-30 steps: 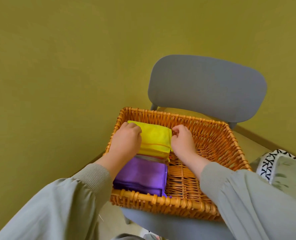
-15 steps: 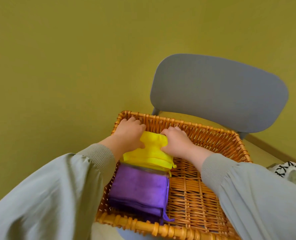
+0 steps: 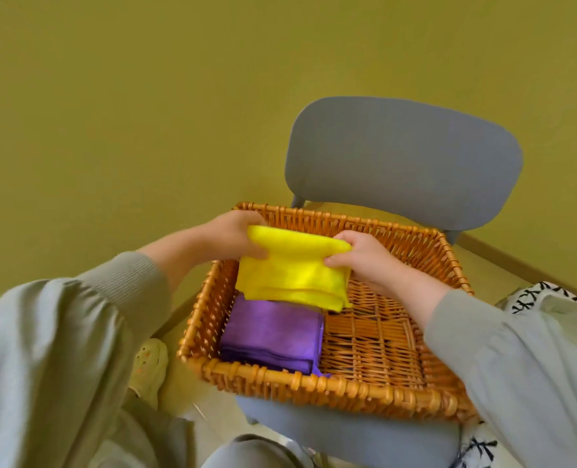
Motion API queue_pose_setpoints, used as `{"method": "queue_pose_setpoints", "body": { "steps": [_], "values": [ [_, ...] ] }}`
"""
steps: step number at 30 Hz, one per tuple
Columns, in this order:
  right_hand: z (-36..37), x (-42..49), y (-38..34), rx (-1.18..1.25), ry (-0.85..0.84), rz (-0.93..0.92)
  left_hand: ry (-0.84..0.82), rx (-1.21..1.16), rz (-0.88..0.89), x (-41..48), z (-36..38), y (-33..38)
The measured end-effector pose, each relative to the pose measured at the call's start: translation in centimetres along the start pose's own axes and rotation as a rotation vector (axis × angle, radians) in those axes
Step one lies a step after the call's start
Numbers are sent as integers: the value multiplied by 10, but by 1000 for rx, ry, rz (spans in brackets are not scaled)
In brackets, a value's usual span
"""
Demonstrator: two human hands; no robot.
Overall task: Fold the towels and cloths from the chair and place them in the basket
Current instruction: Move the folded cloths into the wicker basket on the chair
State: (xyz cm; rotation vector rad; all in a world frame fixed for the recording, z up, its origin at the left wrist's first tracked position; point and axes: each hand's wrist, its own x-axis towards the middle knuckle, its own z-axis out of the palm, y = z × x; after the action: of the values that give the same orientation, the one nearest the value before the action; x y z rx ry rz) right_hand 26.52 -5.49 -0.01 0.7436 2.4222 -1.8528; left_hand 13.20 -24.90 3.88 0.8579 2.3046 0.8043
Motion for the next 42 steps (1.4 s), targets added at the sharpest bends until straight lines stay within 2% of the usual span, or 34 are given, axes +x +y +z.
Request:
{"method": "queue_pose_setpoints", "body": {
  "steps": [2,3,5,7,9,11,14,18,21,24,26,29,31,36,38,42],
  "values": [
    [-2,-10,11,397,-114,193,-47,-337,-80,-7,1,1],
    [1,-14,17,470,-143,256,-29,-325,-102,-9,5,0],
    [12,-22,28,446,-176,344,-17,95,-125,-11,17,-3],
    [26,-27,35,381,-184,435,-140,487,-170,-14,34,-4],
    [40,-29,45,337,-201,523,-272,631,-242,-16,49,-7],
    [52,-30,55,298,-210,569,-329,734,-277,-21,58,-4],
    [59,-29,60,13,-165,475,-302,921,-205,-27,63,2],
    [62,-27,55,-545,-129,131,-143,1170,-25,-28,72,8],
    [65,-31,43,-818,-93,-6,-214,1067,83,-27,84,4],
    [64,-34,34,-1130,-52,-196,-400,947,-53,-27,91,-13],
    [66,-35,30,-1198,-140,-271,-426,908,-88,-24,92,-25],
    [74,-36,37,-1194,-393,-177,-422,898,-99,-22,93,-34],
    [78,-33,41,-1187,-444,-143,-431,915,-122,-24,96,-35],
    [74,-32,37,-1152,-459,-92,-431,887,-182,-29,95,-26],
    [65,-37,36,-1074,-428,-67,-361,860,-151,-35,92,-19],
    [37,-63,41,-946,-260,-61,-194,762,-46,-45,96,4]
  ]
}}
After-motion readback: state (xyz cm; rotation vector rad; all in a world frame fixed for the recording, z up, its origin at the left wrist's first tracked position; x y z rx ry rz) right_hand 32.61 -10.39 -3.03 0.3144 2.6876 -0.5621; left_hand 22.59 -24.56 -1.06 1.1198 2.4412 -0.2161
